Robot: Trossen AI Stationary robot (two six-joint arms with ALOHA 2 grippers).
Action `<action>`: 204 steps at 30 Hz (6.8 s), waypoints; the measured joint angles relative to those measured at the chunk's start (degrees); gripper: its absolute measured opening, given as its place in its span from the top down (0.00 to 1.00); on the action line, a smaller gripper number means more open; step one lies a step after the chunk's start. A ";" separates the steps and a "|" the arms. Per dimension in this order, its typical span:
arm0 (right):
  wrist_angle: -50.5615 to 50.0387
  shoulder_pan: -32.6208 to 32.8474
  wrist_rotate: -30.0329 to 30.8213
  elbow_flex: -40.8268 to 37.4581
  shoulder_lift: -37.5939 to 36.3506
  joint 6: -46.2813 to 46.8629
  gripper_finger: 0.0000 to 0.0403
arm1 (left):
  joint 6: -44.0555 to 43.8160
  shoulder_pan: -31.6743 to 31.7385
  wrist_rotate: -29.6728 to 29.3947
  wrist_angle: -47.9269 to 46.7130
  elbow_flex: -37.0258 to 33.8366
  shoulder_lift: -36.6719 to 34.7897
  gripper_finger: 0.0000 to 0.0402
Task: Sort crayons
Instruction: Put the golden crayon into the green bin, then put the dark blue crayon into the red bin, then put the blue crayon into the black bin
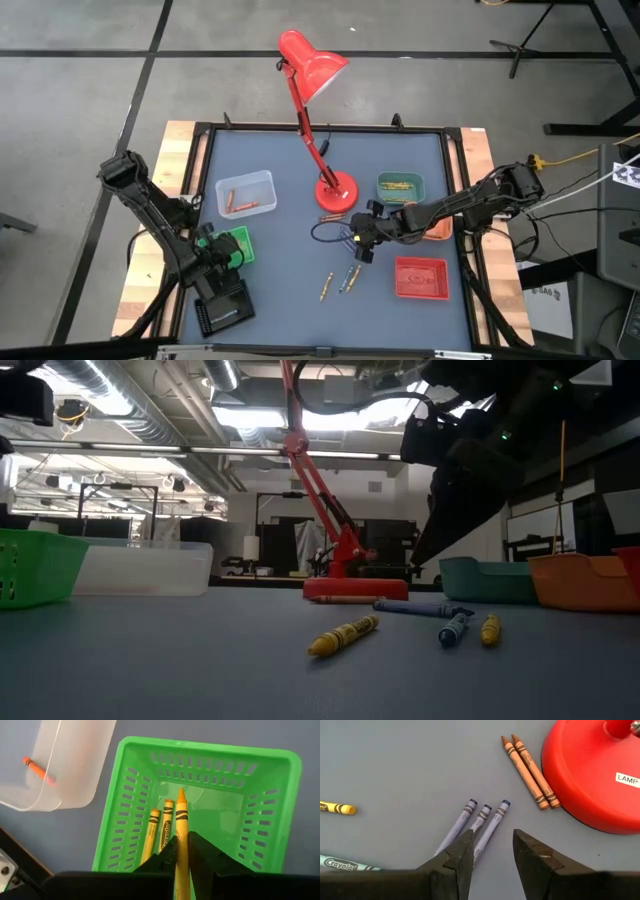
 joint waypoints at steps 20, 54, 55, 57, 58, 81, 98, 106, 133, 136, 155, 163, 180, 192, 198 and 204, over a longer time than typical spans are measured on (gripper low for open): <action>2.15 0.00 1.23 0.02 7.03 11.90 0.67 | -2.56 0.31 0.23 1.08 -0.57 0.00 0.70; 2.67 0.04 2.49 0.11 9.22 12.83 0.97 | -2.44 2.37 -42.00 18.48 -0.57 0.00 0.73; 2.64 0.04 2.54 0.11 9.14 12.83 0.98 | -2.14 3.15 -45.13 20.19 -0.57 0.00 0.73; 2.64 0.02 2.52 0.07 8.95 12.83 0.98 | -0.59 4.98 -48.87 23.68 -0.57 0.00 0.73; 2.62 0.02 2.48 0.07 8.91 12.83 0.97 | 0.86 6.03 -49.52 25.43 -0.57 0.00 0.73; -19.47 0.02 -6.39 16.07 4.18 5.02 0.95 | 36.97 21.76 -26.52 48.97 -0.57 0.00 0.73; -35.40 6.59 -14.74 25.49 0.74 0.63 0.95 | 51.05 26.62 -14.20 67.34 -0.57 0.00 0.73; -45.68 14.42 -10.46 25.49 -0.66 1.29 0.95 | 54.72 26.67 -13.44 78.54 -0.57 1.04 0.73; -50.07 35.52 -8.97 10.47 -5.46 17.65 0.95 | 65.59 26.51 -8.22 86.97 29.38 33.35 0.73; -49.81 36.69 -8.82 8.04 -5.46 17.81 0.95 | 65.20 26.39 -8.05 87.09 30.25 35.03 0.73; -48.63 36.76 -9.70 4.46 -5.44 17.16 0.95 | 52.93 26.40 -5.63 75.26 30.12 41.12 0.73; -47.93 36.76 -9.72 4.46 -5.44 17.22 0.90 | 49.90 26.14 -2.97 75.12 30.12 44.56 0.73; -47.80 36.76 -9.70 4.46 -5.42 17.53 0.66 | 49.92 26.14 -4.04 71.12 30.12 44.76 0.73; -42.97 36.76 -9.70 4.46 -5.40 17.55 0.66 | 47.62 26.49 -5.29 68.70 30.14 44.70 0.73; -39.27 36.76 -9.72 4.46 -5.40 17.55 0.66 | 45.72 27.43 -5.39 68.75 30.14 44.70 0.73; -39.22 36.76 -9.72 4.46 -5.40 17.55 0.66 | 45.70 27.56 -5.60 69.98 30.12 44.41 0.73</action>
